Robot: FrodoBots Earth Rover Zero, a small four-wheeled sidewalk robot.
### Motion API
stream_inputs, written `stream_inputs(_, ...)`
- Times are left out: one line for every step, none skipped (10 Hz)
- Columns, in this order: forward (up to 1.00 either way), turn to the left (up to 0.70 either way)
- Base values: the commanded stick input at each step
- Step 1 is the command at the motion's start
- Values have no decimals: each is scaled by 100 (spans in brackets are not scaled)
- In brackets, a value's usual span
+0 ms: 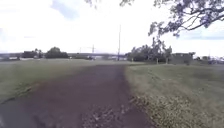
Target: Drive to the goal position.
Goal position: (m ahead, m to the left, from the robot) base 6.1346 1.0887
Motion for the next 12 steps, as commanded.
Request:
stream_inputs(50, 50)
stream_inputs(50, 4)
stream_inputs(50, 0)
stream_inputs(50, 0)
stream_inputs(50, 0)
stream_inputs(50, 0)
stream_inputs(50, 0)
stream_inputs(50, 0)
stream_inputs(50, 0)
stream_inputs(50, 0)
stream_inputs(50, 0)
stream_inputs(50, 0)
